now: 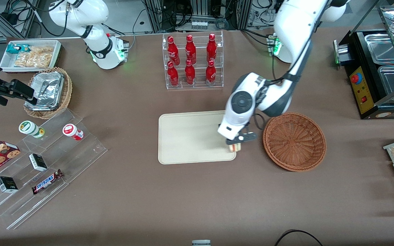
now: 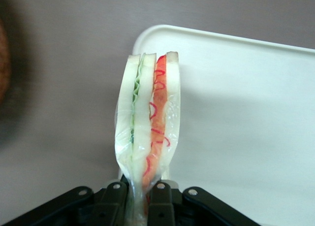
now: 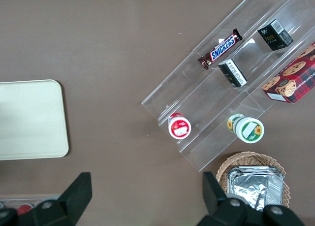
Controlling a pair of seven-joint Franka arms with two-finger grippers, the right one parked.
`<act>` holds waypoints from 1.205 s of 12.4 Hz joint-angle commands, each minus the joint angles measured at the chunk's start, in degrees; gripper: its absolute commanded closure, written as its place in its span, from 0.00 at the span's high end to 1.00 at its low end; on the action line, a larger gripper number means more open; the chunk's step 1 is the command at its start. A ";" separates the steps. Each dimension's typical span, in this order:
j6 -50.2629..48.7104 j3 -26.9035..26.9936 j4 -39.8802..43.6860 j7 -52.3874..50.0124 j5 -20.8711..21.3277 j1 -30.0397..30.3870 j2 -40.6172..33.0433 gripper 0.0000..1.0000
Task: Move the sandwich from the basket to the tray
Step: 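Lift the sandwich and carry it with the left gripper to the tray, then lower the sandwich onto the tray center and open the left gripper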
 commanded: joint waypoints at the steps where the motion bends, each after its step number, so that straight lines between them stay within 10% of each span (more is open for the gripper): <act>1: -0.80 0.79 7.20 -2.98 -0.84 -3.34 4.60 0.03; 13: -1.15 -2.64 19.88 -6.78 -3.13 -7.22 15.08 0.09; 14: -1.06 -2.64 19.88 -6.43 -3.13 -7.05 15.17 0.38; 15: -0.98 -2.72 19.88 -6.60 -3.22 -7.05 15.17 0.99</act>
